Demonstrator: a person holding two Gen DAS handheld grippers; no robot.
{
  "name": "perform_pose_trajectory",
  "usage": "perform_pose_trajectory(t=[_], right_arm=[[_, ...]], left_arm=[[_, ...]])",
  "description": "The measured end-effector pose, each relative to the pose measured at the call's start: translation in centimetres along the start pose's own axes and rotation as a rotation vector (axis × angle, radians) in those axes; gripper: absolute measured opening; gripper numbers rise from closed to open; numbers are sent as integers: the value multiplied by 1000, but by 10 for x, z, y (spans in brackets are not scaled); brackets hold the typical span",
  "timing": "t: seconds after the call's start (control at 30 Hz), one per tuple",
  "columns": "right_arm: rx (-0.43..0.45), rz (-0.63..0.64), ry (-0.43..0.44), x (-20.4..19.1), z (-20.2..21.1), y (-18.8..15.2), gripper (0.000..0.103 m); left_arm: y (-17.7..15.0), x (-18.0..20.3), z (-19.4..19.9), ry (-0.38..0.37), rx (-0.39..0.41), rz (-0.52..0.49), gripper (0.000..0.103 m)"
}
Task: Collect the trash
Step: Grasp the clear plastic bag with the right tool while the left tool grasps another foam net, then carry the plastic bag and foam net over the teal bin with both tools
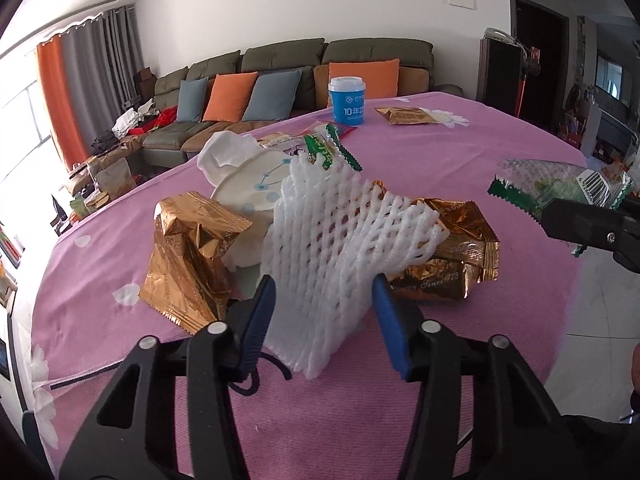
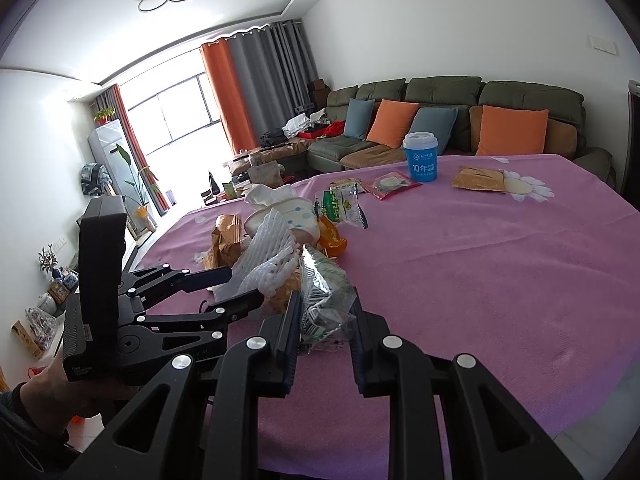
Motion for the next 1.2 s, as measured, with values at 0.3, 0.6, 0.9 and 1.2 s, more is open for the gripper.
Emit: perform_pose_trajectory(t=[0.3,0.6,0.9,1.2], right_arm=[[16,10,4,-4,2,2,20],[27,15,2,-5,4,3,20],[51,38,33,-18,5,11,20],[92,96,119,-56,4,26,20]], left_arm=[[-4,-5,-8,-67,-47,57,12],[-4,-13,16,-88,33,129,11],[4,-33,90,-111,162,239,11],[-5,-89,160,38,243,331,11]])
Point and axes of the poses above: each gripper's, at about its wrist camera, not at the fingertips, and z roughly against the way its jaws point, x to its right, y to its top, the point moved 7 cm from there along -z, roughly the way its jaws point, and after that the axes turned 5 degrees about y, right-handed, at the moved point
